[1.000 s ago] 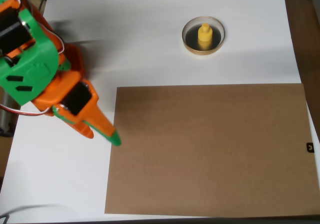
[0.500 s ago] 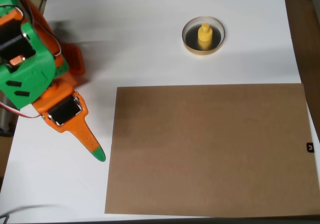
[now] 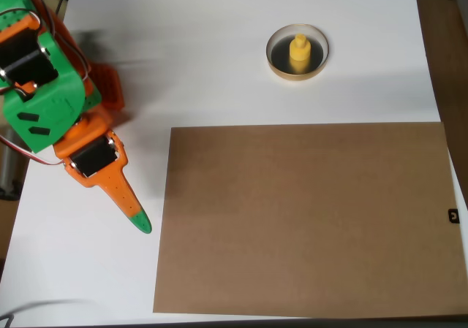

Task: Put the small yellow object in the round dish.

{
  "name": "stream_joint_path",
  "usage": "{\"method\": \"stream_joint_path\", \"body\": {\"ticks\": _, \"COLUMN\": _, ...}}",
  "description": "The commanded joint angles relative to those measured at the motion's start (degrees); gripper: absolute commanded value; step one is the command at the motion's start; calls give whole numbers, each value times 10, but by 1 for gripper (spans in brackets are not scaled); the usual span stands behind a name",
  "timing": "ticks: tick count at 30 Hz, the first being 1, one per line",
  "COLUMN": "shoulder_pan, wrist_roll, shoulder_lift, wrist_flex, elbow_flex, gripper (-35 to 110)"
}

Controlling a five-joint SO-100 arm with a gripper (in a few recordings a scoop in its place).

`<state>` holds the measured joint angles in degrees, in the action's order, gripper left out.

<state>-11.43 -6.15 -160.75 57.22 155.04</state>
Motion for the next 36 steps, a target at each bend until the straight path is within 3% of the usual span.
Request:
{"method": "stream_joint_path", "body": {"ticks": 1, "shoulder_pan": -4, "wrist_roll": 5, "shoulder_lift": -68, "wrist_flex": -11, "elbow_flex": 30, "gripper": 31}}
{"method": "stream_joint_path", "body": {"ticks": 20, "shoulder_pan": -4, "wrist_roll": 15, "shoulder_lift": -156, "wrist_flex": -11, "elbow_flex": 105, "gripper": 33}}
{"method": "stream_joint_path", "body": {"ticks": 25, "shoulder_pan": -18, "wrist_roll": 8, "shoulder_lift": -258, "wrist_flex": 23, "elbow_flex": 139, "gripper": 26}}
{"method": "stream_joint_path", "body": {"ticks": 36, "shoulder_pan": -41, "wrist_roll": 3, "shoulder_lift": -262, "wrist_flex": 22, "elbow_flex": 142, "gripper": 10}}
